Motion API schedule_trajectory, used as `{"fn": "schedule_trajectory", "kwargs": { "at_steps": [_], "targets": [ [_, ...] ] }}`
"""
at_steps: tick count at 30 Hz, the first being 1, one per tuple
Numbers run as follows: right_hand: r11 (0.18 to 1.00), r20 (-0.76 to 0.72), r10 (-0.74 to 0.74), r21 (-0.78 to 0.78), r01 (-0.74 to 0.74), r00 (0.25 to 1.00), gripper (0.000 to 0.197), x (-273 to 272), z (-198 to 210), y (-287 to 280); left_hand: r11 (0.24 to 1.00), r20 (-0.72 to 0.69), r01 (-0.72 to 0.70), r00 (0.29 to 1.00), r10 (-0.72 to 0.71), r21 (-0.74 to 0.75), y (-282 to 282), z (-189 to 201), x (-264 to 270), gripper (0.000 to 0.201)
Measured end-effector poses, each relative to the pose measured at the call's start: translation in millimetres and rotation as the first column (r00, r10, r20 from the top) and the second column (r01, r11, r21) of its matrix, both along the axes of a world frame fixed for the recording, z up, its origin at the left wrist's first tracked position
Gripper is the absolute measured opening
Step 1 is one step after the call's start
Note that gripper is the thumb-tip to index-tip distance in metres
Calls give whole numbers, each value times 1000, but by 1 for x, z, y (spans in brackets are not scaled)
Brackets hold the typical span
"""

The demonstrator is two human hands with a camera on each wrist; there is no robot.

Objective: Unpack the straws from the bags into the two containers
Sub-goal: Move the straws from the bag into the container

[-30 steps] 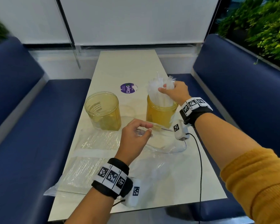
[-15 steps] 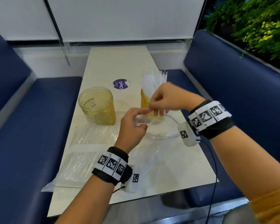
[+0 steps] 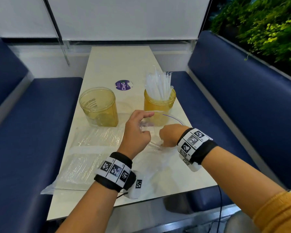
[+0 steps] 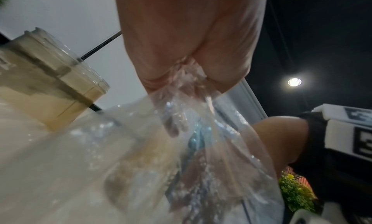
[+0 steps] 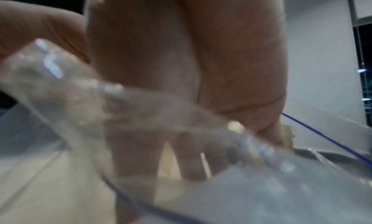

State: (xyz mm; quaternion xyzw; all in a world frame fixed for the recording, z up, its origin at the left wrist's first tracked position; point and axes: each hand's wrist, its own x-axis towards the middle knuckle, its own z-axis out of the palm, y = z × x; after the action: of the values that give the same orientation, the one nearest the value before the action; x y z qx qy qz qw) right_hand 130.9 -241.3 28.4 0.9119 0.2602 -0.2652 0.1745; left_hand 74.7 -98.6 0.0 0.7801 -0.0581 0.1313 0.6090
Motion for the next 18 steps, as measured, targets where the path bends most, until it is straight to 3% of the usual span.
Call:
{"fn": "schedule_trajectory", "kwargs": {
  "at_steps": [6, 10, 18],
  "targets": [
    [996, -10, 12, 93, -11, 1000, 47, 4, -1, -7, 999, -3, 12, 1000, -12, -48, 3, 0, -2, 62],
    [987, 59, 32, 158, -41, 998, 52, 6, 6, -9, 999, -45, 50, 998, -51, -22, 5, 0, -6, 50],
    [967, 305, 159, 146, -211, 939, 38, -10, 60, 5, 970, -165, 115, 983, -80, 214, -4, -1, -11, 85]
  ]
}}
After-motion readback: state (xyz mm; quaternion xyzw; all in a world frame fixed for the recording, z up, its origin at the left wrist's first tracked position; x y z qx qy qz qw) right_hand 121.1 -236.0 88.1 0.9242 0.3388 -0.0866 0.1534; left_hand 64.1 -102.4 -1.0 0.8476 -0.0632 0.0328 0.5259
